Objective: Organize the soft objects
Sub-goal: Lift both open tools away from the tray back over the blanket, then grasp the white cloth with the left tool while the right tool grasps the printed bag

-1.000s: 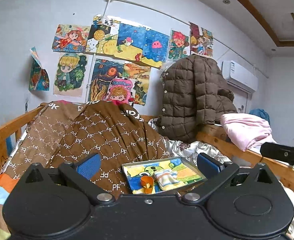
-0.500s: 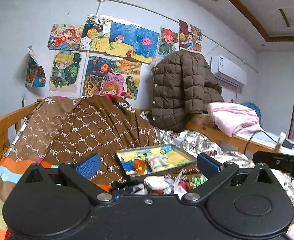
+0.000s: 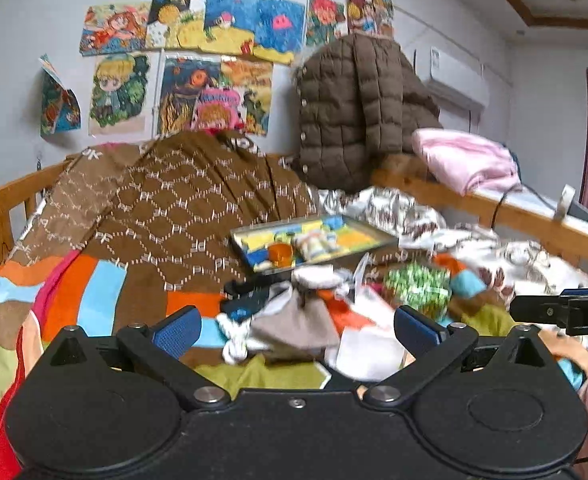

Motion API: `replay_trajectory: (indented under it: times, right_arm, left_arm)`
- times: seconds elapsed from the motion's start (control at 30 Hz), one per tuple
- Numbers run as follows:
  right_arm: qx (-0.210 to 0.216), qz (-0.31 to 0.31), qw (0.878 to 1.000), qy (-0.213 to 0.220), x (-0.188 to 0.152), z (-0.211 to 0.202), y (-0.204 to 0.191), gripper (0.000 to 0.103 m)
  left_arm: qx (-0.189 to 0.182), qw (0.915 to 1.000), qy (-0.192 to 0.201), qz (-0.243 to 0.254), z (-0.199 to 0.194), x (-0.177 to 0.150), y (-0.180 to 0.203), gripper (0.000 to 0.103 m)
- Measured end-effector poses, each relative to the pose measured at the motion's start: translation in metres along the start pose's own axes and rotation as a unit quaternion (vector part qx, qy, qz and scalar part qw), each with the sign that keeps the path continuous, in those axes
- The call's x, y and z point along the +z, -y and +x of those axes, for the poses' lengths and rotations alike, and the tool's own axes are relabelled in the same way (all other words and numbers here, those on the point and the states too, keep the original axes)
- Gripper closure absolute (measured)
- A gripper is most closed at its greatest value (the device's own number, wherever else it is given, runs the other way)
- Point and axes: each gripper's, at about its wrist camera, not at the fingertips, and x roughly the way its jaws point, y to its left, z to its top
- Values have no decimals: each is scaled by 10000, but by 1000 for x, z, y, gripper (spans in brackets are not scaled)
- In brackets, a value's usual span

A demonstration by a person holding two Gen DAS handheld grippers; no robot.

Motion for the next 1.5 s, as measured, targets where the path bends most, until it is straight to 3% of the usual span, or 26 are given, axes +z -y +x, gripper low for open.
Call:
replay_trajectory:
  times: [0.43, 0.9, 1.27, 1.5]
  right_arm:
    - [-100, 171, 9966, -797, -51, 15, 11, 0]
    - [-237, -47, 9900, -1387, -63, 40, 7, 0]
    - [-430, 217, 9851, -1652, -54, 71, 24, 0]
    - [-390, 247, 9768, -2093, -37, 127, 54, 0]
  left_arm:
    - [56, 9980, -593, 211, 18, -23, 3, 1]
    - [179, 9926, -1157, 326, 40, -41, 2, 1]
    - [-327, 9919, -1065, 606, 72, -42, 18, 1]
    - [-938, 9884, -1043, 582, 111, -37, 30, 1]
